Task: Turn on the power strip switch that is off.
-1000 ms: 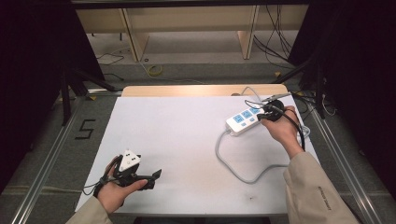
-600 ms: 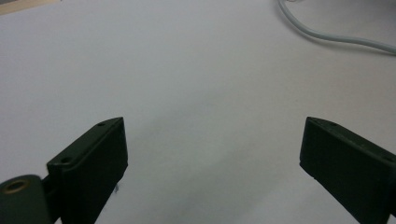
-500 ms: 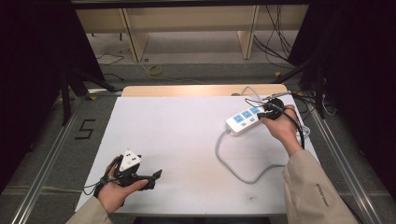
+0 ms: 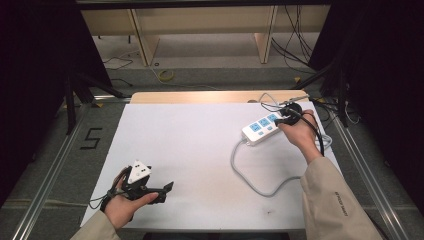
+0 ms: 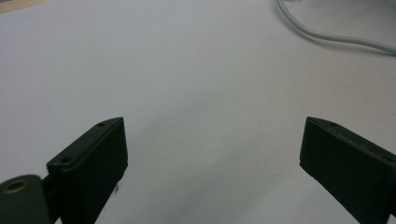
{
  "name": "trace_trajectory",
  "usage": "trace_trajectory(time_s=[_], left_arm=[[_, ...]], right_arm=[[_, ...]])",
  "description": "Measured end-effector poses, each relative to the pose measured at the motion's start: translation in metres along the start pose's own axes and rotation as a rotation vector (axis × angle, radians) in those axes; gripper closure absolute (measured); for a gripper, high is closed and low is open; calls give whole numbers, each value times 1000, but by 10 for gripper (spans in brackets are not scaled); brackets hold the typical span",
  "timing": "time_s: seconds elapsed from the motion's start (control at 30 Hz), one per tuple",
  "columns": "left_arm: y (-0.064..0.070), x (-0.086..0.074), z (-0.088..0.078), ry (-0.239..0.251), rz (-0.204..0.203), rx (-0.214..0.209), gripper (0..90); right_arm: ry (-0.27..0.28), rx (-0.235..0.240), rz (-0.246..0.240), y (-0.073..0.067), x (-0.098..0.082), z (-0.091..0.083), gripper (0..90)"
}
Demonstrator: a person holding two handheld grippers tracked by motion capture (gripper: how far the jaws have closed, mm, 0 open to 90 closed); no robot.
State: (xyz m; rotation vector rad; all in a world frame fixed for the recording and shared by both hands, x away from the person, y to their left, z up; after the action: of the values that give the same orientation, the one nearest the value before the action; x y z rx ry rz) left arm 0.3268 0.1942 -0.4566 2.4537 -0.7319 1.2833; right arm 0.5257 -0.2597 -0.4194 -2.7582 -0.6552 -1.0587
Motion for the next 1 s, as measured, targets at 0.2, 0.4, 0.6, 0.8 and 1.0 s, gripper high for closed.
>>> trace_trajectory(time_s=[0.2,0.4,0.6,0.8,1.0], left_arm=[[0,0,0,-3,1,-2,72],[0,0,0,-4,0,-4,72],[-1,0,0,-5,0,-3,72],[0,0,0,-4,0,-4,71],[-1,0,0,-4,-2,1,70]], right_arm=[[-4,-2,1,2,3,2,900],[-13,0,5,2,7,5,900],[-21,-1,-3,2,10,9,900],[-29,9,-4,1,11,11,900],[-35,8,-3,2,15,12,900]])
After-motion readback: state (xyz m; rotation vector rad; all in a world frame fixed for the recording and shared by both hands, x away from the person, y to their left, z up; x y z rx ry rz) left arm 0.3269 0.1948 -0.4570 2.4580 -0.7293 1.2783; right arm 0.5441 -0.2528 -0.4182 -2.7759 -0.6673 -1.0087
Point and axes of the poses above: each handheld gripper's, and its own axes: z roughly forward along the jaws, x roughly out of its top, y roughly to its right, the point moved 1 cm from there along z, roughly forward along the jaws, and after that the axes turned 1 degree about y, right-handed, at the moved point
